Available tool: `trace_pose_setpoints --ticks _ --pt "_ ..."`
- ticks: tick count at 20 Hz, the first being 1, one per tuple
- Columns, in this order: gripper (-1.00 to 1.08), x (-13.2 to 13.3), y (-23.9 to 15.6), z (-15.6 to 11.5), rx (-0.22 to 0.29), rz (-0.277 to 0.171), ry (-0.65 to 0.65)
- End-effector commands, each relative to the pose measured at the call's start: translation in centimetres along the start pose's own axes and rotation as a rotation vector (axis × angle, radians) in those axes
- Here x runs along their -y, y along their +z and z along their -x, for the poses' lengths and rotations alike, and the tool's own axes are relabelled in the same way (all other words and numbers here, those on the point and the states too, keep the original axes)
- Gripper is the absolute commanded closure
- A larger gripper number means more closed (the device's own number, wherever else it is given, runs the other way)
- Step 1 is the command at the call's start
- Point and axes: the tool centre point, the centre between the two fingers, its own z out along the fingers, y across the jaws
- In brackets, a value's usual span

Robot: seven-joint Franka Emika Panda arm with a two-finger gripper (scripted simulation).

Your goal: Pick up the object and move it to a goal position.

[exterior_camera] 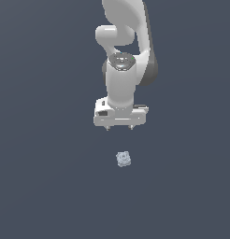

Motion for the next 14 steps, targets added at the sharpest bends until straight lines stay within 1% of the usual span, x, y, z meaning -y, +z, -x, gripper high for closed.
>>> trace_pose_setpoints --ticks 1,4,9,14 --pt "-0.92 0.0 0.0 0.0 0.0 0.0 0.0" --pt "-0.92 0.2 0.1 0.1 0.006 0.0 -0.007" --pt "-0.92 1.0 0.5 0.6 0.032 -0.001 -0.032" --pt "-0.92 1.0 0.5 0.6 0.033 -0.001 -0.033"
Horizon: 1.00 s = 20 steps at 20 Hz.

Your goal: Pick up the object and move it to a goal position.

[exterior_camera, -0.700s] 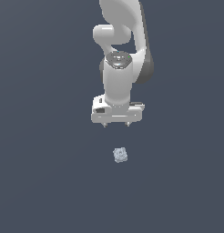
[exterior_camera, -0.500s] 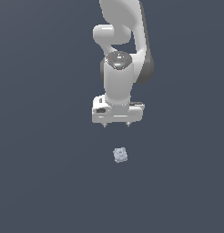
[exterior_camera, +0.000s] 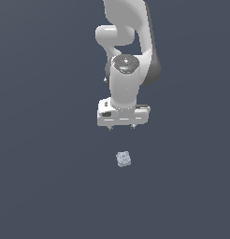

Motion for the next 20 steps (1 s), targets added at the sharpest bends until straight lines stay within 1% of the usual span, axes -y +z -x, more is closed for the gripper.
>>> trace_pose_setpoints --ticks 1,9,20 --pt "-0.92 0.0 0.1 -0.1 0.0 0.0 -0.001" --pt "-0.92 0.1 1.2 -1.9 0.001 0.003 -0.029" --pt "-0.92 0.3 5.3 -6.7 0.005 0.006 -0.107"
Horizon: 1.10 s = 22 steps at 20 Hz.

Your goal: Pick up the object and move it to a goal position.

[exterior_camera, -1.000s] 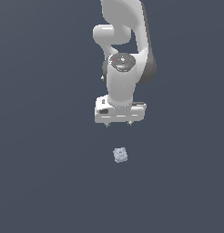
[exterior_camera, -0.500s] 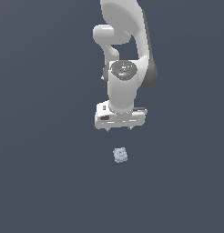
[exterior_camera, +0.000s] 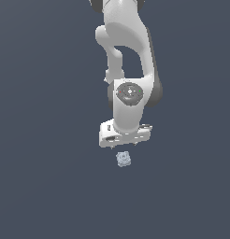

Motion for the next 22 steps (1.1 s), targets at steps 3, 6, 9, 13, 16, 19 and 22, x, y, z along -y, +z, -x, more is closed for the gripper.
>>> trace_pose_setpoints --ticks 3,6,9,13,16,19,22 --pt "-0.92 -0.1 1.6 -1.6 0.001 0.0 -0.028" --pt "-0.92 -0.1 2.4 -2.3 0.001 0.0 -0.04" --pt "-0.92 -0.1 3.0 -2.7 0.001 0.0 -0.049" --pt "-0.92 -0.1 3.3 -3.0 0.001 0.0 -0.054" --pt "-0.92 -0.1 3.3 -2.9 0.002 0.0 -0.053" --pt "-0.92 -0.1 4.0 -2.9 0.002 0.0 -0.053" --pt "-0.92 -0.1 5.3 -2.9 0.002 0.0 -0.053"
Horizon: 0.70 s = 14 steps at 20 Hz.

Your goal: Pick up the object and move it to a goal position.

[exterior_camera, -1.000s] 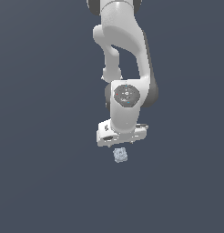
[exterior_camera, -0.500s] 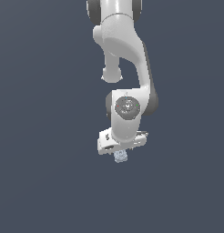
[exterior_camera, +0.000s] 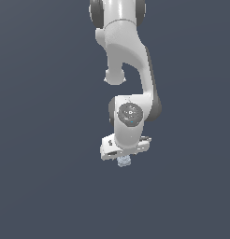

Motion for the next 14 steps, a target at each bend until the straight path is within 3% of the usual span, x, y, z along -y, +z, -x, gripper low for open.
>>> trace_pose_setpoints --ticks 1,11,12,14 --pt "-0.92 0.0 1.4 0.1 0.001 0.0 -0.001" --pt "-0.92 0.0 3.7 0.0 0.001 0.0 -0.002" --pt "1.08 0.0 3.7 0.0 0.001 0.0 -0.002" --pt "1.08 0.0 3.7 0.0 0.001 0.0 -0.002"
